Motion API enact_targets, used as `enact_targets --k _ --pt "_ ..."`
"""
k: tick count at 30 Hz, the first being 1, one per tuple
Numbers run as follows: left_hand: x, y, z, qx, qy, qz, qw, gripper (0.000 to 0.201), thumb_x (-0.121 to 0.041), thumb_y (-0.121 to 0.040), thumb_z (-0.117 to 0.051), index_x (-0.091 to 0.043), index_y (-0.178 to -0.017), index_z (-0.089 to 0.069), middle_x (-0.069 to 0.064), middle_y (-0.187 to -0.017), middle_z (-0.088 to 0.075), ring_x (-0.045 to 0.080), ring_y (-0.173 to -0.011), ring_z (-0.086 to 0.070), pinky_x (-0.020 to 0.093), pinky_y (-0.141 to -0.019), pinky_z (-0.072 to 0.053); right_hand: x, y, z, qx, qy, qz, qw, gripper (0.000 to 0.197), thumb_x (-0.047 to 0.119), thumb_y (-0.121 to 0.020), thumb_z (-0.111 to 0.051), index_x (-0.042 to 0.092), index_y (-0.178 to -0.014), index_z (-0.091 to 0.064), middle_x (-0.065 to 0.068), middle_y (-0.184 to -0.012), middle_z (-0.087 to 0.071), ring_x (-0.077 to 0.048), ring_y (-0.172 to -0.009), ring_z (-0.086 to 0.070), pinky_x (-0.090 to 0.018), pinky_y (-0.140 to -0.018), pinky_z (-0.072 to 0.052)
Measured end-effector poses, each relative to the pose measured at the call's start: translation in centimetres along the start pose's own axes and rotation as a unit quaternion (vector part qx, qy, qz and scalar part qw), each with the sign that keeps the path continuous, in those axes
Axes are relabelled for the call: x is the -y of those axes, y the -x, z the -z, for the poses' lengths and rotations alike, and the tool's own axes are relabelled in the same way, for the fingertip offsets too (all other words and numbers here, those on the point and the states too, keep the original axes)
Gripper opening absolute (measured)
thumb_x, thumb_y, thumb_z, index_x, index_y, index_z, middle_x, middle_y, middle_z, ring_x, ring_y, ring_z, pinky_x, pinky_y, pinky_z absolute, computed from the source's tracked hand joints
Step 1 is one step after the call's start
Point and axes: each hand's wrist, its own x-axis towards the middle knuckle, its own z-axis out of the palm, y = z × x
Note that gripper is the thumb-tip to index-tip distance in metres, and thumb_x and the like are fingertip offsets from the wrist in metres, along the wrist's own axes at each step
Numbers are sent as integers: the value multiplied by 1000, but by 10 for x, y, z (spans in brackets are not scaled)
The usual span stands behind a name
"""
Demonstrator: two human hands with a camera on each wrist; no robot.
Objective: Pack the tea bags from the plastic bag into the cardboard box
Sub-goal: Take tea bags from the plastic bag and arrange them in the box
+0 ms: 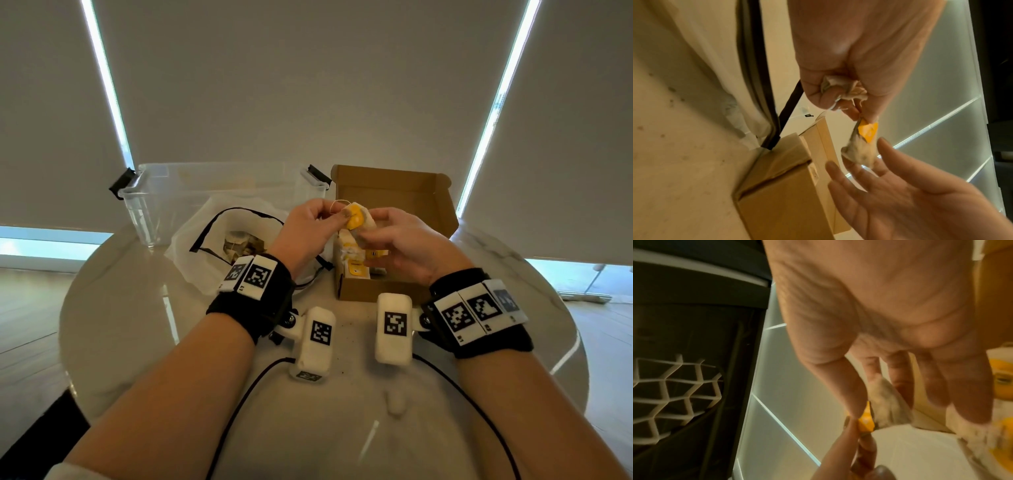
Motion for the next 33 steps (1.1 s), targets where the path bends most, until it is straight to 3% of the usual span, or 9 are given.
enact_targets --k 2,5,9,13,17,20,26,29,33 --pt "-1 0 2 -1 -29 -18 999 14 -27 -89 -62 -16 -97 -64 -10 -78 -54 -9 -58 -52 6 -51 -39 -2 -1 2 -27 73 44 996 46 15 -86 -64 20 -130 -50 -2 -119 -58 -20 -112 -56 -42 -92 -49" --pt "-2 -1 4 5 -81 -49 995 9 -25 -88 -64 -17 -92 -65 -9 -86 -58 -3 -70 -49 4 -59 -39 -4 -1 2 -94 151 124 976 46 13 -85 -66 22 -129 -53 8 -117 -53 -11 -113 -48 -32 -95 -42" --pt "-2 0 3 34 -117 -82 989 10 -25 -88 -64 -18 -95 -66 -7 -93 -61 -2 -72 -49 6 -62 -39 -4 1 -2 -128 163 159 965 13 10 -82 -68 20 -90 -67 8 -91 -61 -7 -87 -57 -20 -74 -48" --pt "0 -1 -2 73 -73 16 995 18 -32 -98 -46 -21 -111 -53 -4 -94 -57 4 -67 -49 17 -58 -44 -7 -5 7 -189 127 87 970 10 7 -88 -62 16 -83 -62 -3 -87 -64 -9 -73 -61 -17 -58 -50" --pt "2 1 -5 102 63 137 983 28 -7 -94 -40 -14 -119 -47 6 -100 -53 18 -87 -51 26 -65 -46 -13 -16 22 -219 113 -80 966 11 5 -92 -55 5 -102 -60 -9 -85 -62 -16 -70 -63 -24 -60 -54" --pt "5 1 -4 98 98 152 979 41 10 -85 -39 -9 -120 -45 12 -101 -51 19 -77 -50 25 -62 -44 -19 -22 22 -166 105 -162 967 18 -3 -90 -54 -2 -108 -58 -14 -85 -61 -21 -69 -62 -27 -58 -54" --pt "12 -2 -7 74 139 194 968 42 16 -84 -35 -6 -119 -44 24 -129 -42 19 -74 -53 21 -59 -46 -26 -32 15 -143 54 -154 976 31 -8 -89 -54 -5 -119 -53 -14 -93 -61 -17 -69 -61 -26 -61 -57" --pt "12 -2 -7 68 158 195 966 37 13 -87 -37 -6 -119 -43 24 -129 -42 21 -76 -52 23 -63 -47 -33 -37 16 -156 18 -127 979 36 -13 -86 -52 -8 -122 -53 -24 -117 -59 -18 -73 -60 -28 -71 -56" --pt "13 -4 -6 69 175 183 965 28 6 -92 -39 -12 -112 -47 16 -118 -46 24 -88 -54 27 -68 -50 -31 -36 15 -151 22 -158 976 18 -8 -88 -53 -3 -105 -61 -13 -101 -60 -22 -86 -61 -32 -81 -54"
